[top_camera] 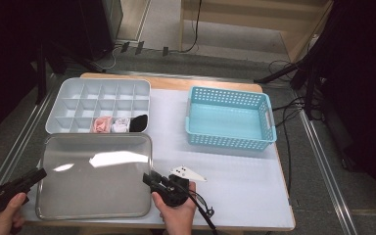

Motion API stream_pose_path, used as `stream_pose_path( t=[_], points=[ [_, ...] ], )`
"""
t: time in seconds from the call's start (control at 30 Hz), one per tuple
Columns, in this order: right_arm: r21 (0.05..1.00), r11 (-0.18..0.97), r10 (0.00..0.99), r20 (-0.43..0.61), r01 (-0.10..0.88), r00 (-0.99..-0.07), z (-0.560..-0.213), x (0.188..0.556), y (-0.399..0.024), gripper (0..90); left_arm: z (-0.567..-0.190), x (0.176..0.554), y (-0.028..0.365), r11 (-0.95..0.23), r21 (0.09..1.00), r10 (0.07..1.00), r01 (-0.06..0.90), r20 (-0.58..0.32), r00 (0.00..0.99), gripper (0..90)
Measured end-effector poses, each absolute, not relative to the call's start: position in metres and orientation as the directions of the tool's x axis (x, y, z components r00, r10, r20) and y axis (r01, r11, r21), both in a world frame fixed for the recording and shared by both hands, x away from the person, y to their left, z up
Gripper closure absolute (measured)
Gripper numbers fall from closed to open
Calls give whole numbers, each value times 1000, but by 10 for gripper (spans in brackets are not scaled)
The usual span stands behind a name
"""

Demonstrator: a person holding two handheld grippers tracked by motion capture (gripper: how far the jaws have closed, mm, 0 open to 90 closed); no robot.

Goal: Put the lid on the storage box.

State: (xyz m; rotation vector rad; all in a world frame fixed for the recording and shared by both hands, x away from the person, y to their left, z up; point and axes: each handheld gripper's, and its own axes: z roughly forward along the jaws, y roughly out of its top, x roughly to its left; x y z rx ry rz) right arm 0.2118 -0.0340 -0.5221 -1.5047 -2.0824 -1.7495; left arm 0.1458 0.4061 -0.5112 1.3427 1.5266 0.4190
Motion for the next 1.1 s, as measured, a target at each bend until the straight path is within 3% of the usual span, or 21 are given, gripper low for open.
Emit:
stream_pose_path(
  t=[0.57, 1.1],
  points=[
    [775, -111, 638, 536, 623, -553, -490, 243, -21, 706, -491, 165, 414, 330, 821, 890, 465, -435, 135, 668],
    [798, -136, 644, 521, 587, -561, -466, 278, -5, 705, -460, 207, 425, 317, 850, 906, 421, -402, 129, 669]
  ],
)
